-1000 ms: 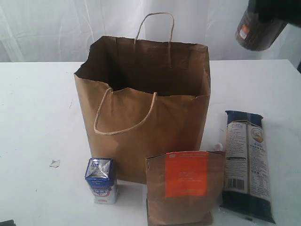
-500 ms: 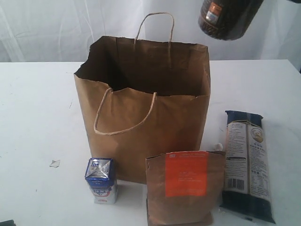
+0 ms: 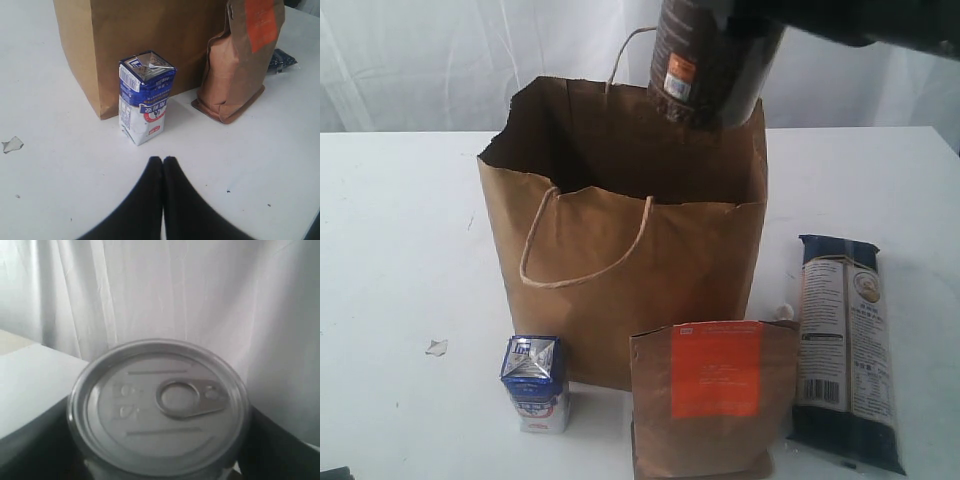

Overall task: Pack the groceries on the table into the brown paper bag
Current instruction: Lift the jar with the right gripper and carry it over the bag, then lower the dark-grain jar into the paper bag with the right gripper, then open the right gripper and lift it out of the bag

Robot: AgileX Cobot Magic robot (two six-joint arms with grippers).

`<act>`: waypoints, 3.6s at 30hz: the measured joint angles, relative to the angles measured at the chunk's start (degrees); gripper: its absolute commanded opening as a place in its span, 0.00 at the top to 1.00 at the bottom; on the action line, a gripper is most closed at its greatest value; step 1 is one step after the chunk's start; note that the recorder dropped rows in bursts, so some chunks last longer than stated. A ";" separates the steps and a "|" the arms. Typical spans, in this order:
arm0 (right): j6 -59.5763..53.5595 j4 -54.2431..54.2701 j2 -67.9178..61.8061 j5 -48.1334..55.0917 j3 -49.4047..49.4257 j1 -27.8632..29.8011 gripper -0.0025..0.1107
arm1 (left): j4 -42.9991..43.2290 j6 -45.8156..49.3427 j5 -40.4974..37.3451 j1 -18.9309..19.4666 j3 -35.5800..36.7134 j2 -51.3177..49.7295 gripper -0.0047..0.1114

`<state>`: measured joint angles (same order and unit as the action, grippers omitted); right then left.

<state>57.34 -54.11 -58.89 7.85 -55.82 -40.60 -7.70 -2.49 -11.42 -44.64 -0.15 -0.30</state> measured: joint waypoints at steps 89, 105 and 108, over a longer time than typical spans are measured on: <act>-4.01 3.89 -16.86 3.87 1.72 -1.60 0.24 | 0.00 0.00 0.00 0.00 0.00 0.00 0.96; -4.01 3.89 -15.40 3.36 1.72 -1.68 0.18 | 0.00 0.00 0.00 0.00 0.00 0.00 0.96; -4.01 3.89 -14.90 3.32 1.72 -1.68 0.18 | 0.00 0.00 0.00 0.00 0.00 0.00 0.96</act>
<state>53.33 -50.22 -73.79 11.17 -54.10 -42.28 -7.70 -2.49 -11.42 -44.64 -0.15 -0.30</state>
